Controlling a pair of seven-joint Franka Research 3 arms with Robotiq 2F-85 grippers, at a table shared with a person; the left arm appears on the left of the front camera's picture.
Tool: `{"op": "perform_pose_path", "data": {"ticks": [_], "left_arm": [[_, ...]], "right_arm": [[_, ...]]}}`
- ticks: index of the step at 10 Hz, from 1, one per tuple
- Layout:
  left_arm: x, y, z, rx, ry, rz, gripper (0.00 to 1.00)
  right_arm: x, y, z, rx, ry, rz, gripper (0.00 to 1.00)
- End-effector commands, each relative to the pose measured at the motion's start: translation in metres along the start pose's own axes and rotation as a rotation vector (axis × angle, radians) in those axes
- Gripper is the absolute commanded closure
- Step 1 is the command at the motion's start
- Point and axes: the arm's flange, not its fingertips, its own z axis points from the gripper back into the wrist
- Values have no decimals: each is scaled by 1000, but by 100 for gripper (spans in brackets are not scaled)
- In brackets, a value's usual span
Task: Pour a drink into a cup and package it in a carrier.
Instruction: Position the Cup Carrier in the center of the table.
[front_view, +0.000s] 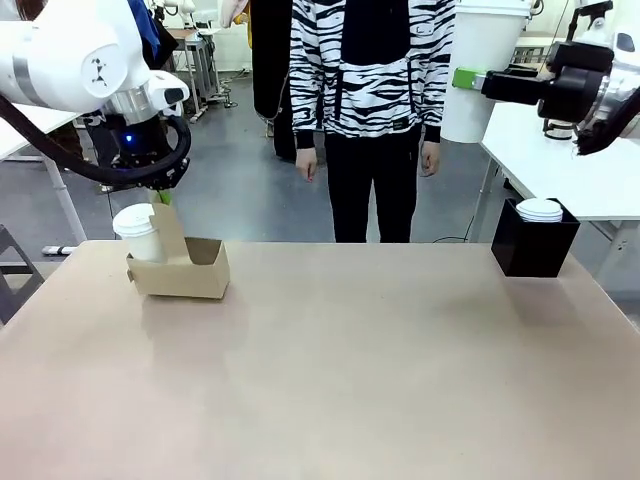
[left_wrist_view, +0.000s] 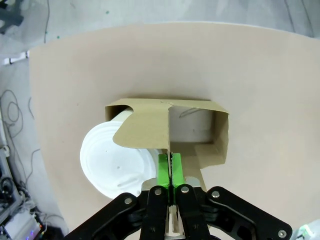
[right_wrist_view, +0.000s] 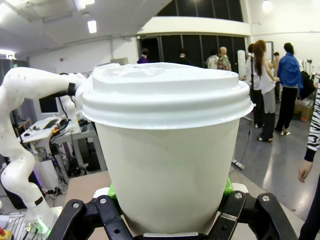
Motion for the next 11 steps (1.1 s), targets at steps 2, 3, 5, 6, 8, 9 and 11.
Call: {"op": "perform_pose_path", "data": {"ticks": [2,3,5,6,8,9,11], "left_arm": [[-28,-30,63,-15,-81,92,98],[-36,-53,84,-7,-74,104,98],[-50,-102,104,-15,-44,114,98],[-59,-127,107,4,-42,120,98],[-73,-166,108,19,-54,121,98],[-80,-189,103,13,-46,109,98],[-79,-222,85,0,7,83,98]], "right_arm": [[3,2,-1,1,-3,4,20],[3,2,-1,1,-3,4,20],[3,2,-1,1,-3,4,20],[3,2,-1,1,-3,4,20],[3,2,-1,1,-3,4,20],[3,2,-1,1,-3,4,20],[3,2,-1,1,-3,4,20]]}}
